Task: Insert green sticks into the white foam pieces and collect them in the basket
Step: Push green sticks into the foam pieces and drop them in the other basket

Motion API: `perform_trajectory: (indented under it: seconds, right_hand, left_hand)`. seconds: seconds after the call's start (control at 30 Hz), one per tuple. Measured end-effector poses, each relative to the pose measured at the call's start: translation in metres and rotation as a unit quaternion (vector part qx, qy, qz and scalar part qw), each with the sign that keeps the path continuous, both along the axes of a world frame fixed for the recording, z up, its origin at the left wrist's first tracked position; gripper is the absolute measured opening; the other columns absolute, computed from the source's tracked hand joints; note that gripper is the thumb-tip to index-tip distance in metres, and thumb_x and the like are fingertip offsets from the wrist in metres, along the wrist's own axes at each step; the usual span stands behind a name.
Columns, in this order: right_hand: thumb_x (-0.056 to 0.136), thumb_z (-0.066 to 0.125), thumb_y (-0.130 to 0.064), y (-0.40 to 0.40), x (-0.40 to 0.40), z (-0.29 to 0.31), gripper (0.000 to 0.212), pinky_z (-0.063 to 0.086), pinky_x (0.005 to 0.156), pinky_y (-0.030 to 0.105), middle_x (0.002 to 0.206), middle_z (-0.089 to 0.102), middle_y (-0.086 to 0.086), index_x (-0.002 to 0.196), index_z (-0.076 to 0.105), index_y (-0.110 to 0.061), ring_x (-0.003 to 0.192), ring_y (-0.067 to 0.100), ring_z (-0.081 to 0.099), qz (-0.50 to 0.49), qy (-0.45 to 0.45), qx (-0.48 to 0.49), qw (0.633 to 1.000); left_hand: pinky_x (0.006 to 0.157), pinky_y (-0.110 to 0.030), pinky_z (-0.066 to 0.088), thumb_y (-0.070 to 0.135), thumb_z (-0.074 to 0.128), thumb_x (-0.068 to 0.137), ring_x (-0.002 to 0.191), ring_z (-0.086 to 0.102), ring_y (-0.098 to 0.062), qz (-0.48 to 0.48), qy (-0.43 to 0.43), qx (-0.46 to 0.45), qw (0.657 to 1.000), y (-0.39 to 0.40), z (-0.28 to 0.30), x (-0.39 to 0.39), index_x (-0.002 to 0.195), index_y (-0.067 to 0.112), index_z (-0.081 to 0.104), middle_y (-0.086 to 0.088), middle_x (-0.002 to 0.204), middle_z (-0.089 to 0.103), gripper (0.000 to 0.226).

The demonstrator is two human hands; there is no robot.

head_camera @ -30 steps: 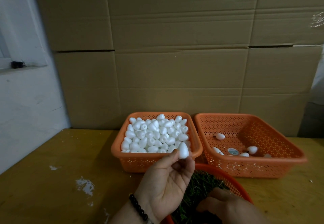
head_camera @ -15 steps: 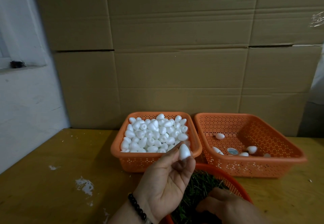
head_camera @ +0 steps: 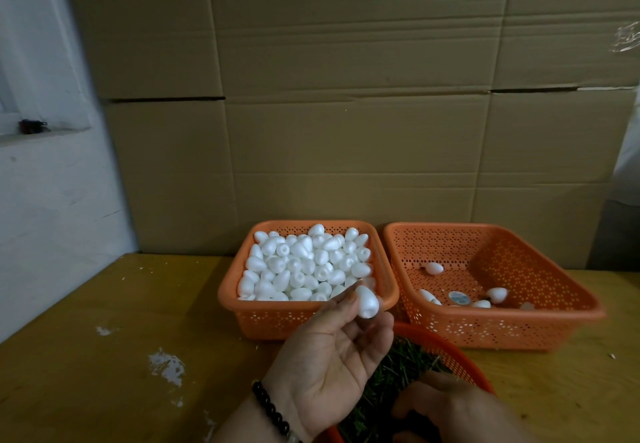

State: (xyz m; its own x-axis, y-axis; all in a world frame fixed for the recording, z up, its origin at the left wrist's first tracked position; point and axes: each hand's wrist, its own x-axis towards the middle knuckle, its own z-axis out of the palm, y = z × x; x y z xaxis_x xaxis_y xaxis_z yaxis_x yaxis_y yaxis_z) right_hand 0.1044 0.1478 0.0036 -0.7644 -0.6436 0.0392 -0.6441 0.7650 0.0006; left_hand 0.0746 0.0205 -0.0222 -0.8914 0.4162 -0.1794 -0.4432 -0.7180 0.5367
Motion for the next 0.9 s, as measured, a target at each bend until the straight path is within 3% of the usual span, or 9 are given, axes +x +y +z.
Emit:
perform_trajectory:
  seconds: [0.03, 0.07, 0.13, 0.23, 0.37, 0.5, 0.6, 0.77, 0.9]
  right_hand:
    - [0.086, 0.046, -0.062, 0.034, -0.002, -0.048, 0.04, 0.035, 0.094, 0.007, 0.113, 0.048, -0.025, 0.122, 0.045, -0.045, 0.107, -0.013, 0.041, -0.135, -0.089, -0.052, 0.986]
    - [0.087, 0.047, -0.06, 0.038, 0.0, -0.046, 0.038, 0.035, 0.093, 0.007, 0.113, 0.048, -0.024, 0.122, 0.046, -0.044, 0.106, -0.013, 0.041, -0.127, -0.114, -0.083, 0.982]
    - [0.089, 0.046, -0.056, 0.053, -0.002, -0.064, 0.034, 0.034, 0.092, 0.005, 0.112, 0.048, -0.025, 0.12, 0.047, -0.043, 0.102, -0.016, 0.039, -0.09, -0.031, -0.11, 0.989]
    - [0.087, 0.047, -0.056, 0.045, 0.002, -0.056, 0.03, 0.03, 0.089, 0.001, 0.102, 0.046, -0.03, 0.115, 0.049, -0.046, 0.088, -0.022, 0.033, -0.102, -0.01, -0.165, 0.981]
    - [0.073, 0.057, -0.059, 0.042, 0.006, -0.047, 0.011, -0.009, 0.091, -0.009, 0.079, 0.053, -0.031, 0.079, 0.06, -0.049, 0.077, -0.022, 0.048, -0.143, 0.075, -0.129, 0.978]
    - [0.063, 0.081, -0.041, 0.043, 0.004, -0.052, 0.022, 0.022, 0.082, -0.01, 0.078, 0.055, -0.029, 0.075, 0.062, -0.045, 0.074, -0.014, 0.053, -0.139, 0.033, -0.208, 0.968]
    - [0.036, 0.093, -0.026, 0.047, 0.006, -0.052, 0.05, 0.027, 0.079, -0.01, 0.073, 0.058, -0.026, 0.069, 0.06, -0.044, 0.069, -0.007, 0.057, -0.141, 0.079, -0.276, 0.947]
    - [0.044, 0.092, -0.022, 0.048, 0.004, -0.056, 0.063, 0.043, 0.076, 0.003, 0.086, 0.06, -0.021, 0.079, 0.049, -0.051, 0.097, -0.01, 0.053, -0.132, 0.093, -0.35, 0.923]
    - [0.04, 0.094, -0.012, 0.048, 0.003, -0.058, 0.072, 0.044, 0.071, 0.003, 0.082, 0.059, -0.019, 0.083, 0.05, -0.049, 0.091, -0.01, 0.055, -0.131, 0.114, -0.382, 0.908]
  left_hand:
    - [0.059, -0.031, 0.058, 0.008, 0.069, 0.075, 0.077, 0.069, -0.026, 0.0, 0.0, -0.006, 1.0, 0.0, -0.001, 0.0, 0.1, 0.001, 0.074, -0.018, 0.098, 0.07, 0.026]
    - [0.06, -0.031, 0.058, 0.009, 0.069, 0.075, 0.077, 0.069, -0.025, 0.002, -0.003, -0.005, 1.0, 0.0, -0.001, 0.0, 0.099, 0.001, 0.074, -0.017, 0.098, 0.07, 0.026]
    - [0.061, -0.031, 0.058, 0.008, 0.069, 0.074, 0.076, 0.068, -0.024, 0.002, -0.006, 0.003, 1.0, 0.0, -0.001, -0.001, 0.098, -0.002, 0.074, -0.018, 0.098, 0.069, 0.026]
    - [0.059, -0.03, 0.058, 0.005, 0.069, 0.073, 0.075, 0.065, -0.025, 0.003, -0.017, 0.021, 1.0, 0.001, -0.002, -0.002, 0.107, -0.007, 0.068, -0.021, 0.095, 0.068, 0.036]
    - [0.058, -0.031, 0.058, 0.002, 0.069, 0.07, 0.079, 0.066, -0.026, 0.006, -0.031, 0.034, 0.999, 0.001, -0.002, -0.003, 0.114, -0.007, 0.062, -0.023, 0.098, 0.068, 0.046]
    - [0.063, -0.035, 0.06, -0.002, 0.068, 0.069, 0.084, 0.067, -0.028, 0.013, -0.035, 0.043, 0.998, 0.001, -0.002, -0.004, 0.115, -0.007, 0.061, -0.024, 0.106, 0.068, 0.047]
    - [0.07, -0.038, 0.06, -0.004, 0.068, 0.068, 0.095, 0.065, -0.029, 0.007, -0.035, 0.054, 0.998, 0.0, -0.002, -0.005, 0.111, -0.009, 0.066, -0.023, 0.116, 0.066, 0.043]
    - [0.073, -0.038, 0.06, -0.003, 0.068, 0.068, 0.099, 0.066, -0.029, -0.01, -0.034, 0.057, 0.998, 0.001, 0.0, -0.003, 0.097, -0.008, 0.072, -0.022, 0.117, 0.066, 0.029]
    - [0.068, -0.041, 0.06, -0.003, 0.068, 0.067, 0.099, 0.065, -0.031, -0.004, -0.061, 0.075, 0.995, 0.002, -0.001, -0.004, 0.112, -0.008, 0.065, -0.024, 0.115, 0.066, 0.046]
